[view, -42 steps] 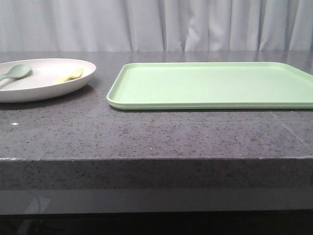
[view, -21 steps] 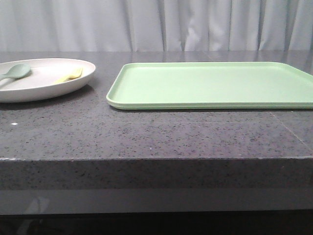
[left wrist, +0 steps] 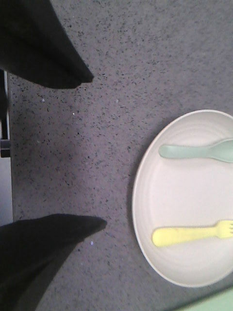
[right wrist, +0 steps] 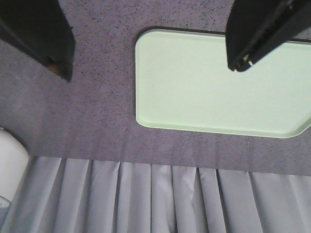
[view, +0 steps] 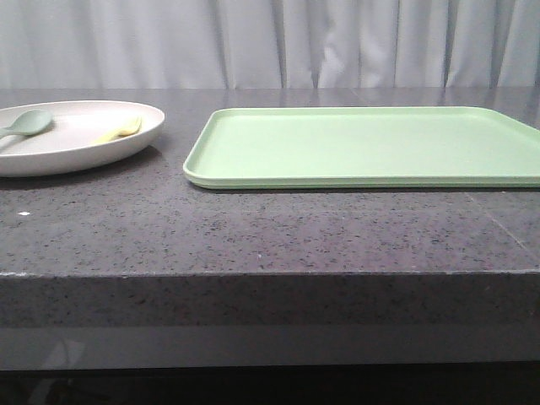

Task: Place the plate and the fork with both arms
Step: 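Move the left gripper down to the cream plate's rim and grasp it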

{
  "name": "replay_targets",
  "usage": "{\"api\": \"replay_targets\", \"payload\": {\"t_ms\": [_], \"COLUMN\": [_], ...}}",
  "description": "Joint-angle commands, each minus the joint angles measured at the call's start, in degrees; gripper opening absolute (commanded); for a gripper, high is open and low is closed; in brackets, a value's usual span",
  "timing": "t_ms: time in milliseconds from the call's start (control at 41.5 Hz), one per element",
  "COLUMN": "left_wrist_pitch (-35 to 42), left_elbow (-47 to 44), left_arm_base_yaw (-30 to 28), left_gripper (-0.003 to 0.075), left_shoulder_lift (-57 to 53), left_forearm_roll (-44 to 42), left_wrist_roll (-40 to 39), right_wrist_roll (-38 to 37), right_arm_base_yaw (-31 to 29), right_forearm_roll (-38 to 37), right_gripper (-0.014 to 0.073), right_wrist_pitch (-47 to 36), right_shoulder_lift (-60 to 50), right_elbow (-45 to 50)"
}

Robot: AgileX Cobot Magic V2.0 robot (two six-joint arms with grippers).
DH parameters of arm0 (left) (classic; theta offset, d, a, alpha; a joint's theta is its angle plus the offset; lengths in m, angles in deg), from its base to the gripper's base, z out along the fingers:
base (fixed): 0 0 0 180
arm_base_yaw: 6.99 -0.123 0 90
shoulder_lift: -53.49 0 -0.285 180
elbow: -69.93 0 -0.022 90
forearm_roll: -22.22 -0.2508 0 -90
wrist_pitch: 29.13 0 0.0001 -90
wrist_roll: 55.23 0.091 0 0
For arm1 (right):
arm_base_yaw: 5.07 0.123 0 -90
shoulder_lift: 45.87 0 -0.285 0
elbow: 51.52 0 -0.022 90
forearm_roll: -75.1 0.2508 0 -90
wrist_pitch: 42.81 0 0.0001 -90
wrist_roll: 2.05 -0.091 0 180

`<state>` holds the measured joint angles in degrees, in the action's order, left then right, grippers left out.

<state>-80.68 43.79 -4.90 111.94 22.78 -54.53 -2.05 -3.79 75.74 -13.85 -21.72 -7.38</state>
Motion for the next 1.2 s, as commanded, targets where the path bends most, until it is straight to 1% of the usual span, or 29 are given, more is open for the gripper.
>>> {"api": "replay_targets", "payload": {"t_ms": [0, 48, 96, 169, 217, 313, 434, 506, 602, 819, 1180], "left_wrist_pitch": [2.02, 2.13, 2.13, 2.13, 2.13, 2.13, 2.13, 2.13, 2.64, 3.83, 6.02], "left_elbow": [4.40, 5.73, 7.37, 9.65, 11.25, 13.65, 16.05, 17.20, 18.49, 19.18, 19.64], "left_arm_base_yaw": [-1.55, -3.61, -6.17, -10.29, -13.15, -18.09, -21.65, -22.14, -22.14, -22.14, -21.62], "left_gripper": [0.0510, 0.0510, 0.0510, 0.0510, 0.0510, 0.0510, 0.0510, 0.0510, 0.0499, 0.0428, 0.0378], "left_shoulder_lift": [7.14, 9.98, 12.97, 16.81, 19.69, 24.12, 29.24, 32.32, 35.93, 41.40, 47.06], "left_forearm_roll": [-1.00, -0.56, 2.24, 10.45, 17.41, 28.30, 37.30, 41.05, 43.07, 49.98, 50.90], "left_wrist_roll": [0.03, 0.42, 2.45, 8.89, 14.36, 20.54, 25.30, 27.28, 27.48, 31.47, 31.83], "right_wrist_roll": [0.39, 0.39, 0.39, 0.39, 0.39, 0.39, 0.39, 0.39, 0.39, 0.39, 0.39], "right_arm_base_yaw": [-0.27, -0.27, -0.27, -0.27, -0.27, -0.27, -0.27, -0.27, -0.27, -0.27, -0.27], "right_forearm_roll": [-0.64, -0.64, -0.64, -0.64, -0.64, -0.64, -0.64, -0.64, -0.64, -0.64, -0.64], "right_gripper": [0.0645, 0.0645, 0.0645, 0.0645, 0.0645, 0.0645, 0.0645, 0.0645, 0.0645, 0.0645, 0.0645], "right_wrist_pitch": [-4.37, -4.37, -4.37, -4.37, -4.37, -4.37, -4.37, -4.37, -4.37, -4.37, -4.37], "right_shoulder_lift": [1.07, 1.07, 1.07, 1.07, 1.07, 1.07, 1.07, 1.07, 1.07, 1.07, 1.07], "right_elbow": [-1.96, -1.96, -1.96, -1.96, -1.96, -1.96, -1.96, -1.96, -1.96, -1.96, -1.96]}}
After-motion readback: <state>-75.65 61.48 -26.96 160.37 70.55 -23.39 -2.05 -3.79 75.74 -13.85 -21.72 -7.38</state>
